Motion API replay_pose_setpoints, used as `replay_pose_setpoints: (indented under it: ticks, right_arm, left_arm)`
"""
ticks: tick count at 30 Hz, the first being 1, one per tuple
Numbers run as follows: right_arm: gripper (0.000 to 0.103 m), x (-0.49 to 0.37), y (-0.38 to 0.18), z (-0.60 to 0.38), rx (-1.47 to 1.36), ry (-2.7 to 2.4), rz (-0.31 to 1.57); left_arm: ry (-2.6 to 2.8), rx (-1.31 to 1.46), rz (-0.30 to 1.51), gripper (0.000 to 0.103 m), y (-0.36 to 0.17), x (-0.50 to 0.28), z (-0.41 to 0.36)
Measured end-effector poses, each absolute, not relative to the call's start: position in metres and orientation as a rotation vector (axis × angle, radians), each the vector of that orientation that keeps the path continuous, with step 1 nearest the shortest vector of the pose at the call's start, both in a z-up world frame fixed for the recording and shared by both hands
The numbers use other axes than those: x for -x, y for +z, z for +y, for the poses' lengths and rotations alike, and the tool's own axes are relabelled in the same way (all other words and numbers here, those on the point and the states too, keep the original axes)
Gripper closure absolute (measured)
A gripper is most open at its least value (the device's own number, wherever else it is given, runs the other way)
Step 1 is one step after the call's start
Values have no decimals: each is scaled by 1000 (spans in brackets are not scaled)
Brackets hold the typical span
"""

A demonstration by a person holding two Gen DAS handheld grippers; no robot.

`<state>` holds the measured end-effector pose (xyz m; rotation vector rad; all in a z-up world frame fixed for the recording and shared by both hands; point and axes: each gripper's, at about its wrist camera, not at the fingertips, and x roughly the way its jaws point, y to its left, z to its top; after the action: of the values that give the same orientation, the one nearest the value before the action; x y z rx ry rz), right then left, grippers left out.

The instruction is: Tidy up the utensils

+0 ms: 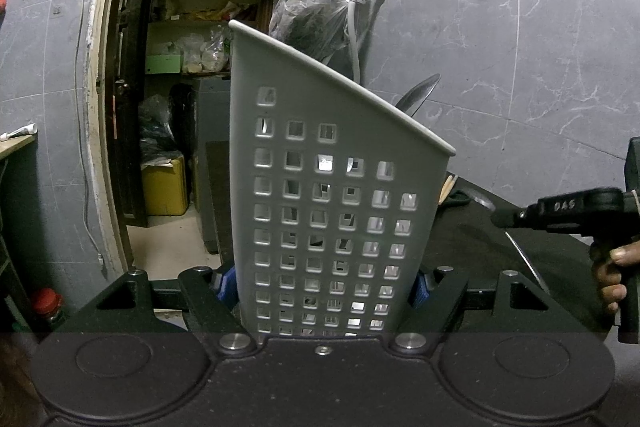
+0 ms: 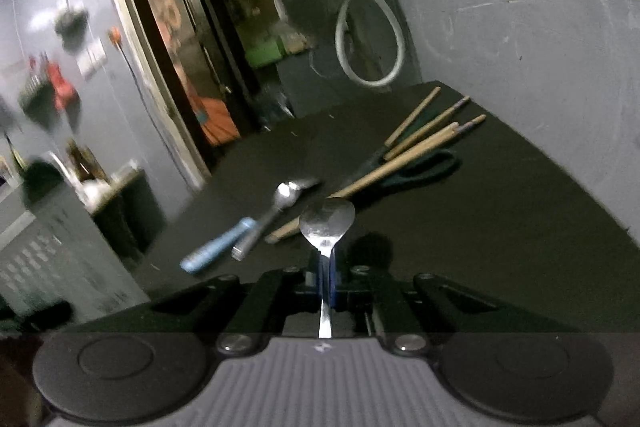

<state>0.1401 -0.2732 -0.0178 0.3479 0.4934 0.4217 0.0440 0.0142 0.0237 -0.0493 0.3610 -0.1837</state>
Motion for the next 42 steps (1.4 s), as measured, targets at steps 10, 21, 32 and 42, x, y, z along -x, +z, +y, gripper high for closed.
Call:
replay_pose_setpoints:
  ticks: [10,21,32,42]
  right_arm:
    - [99,-128,-22,-290,-472,528,256]
    - [99,-116,-11,-291,-505,591,110]
    - [99,-101,25,-279,-529,640,-6]
    - [99,-91,87,-243,-547,836,-174]
  left_arm:
    - [-184,49,360,26,24,-44,14]
    - [-185,49,360,26,24,-44,14]
    - [-185,50,361,26,24,-44,14]
    - [-184,56,360,26,24,-44,15]
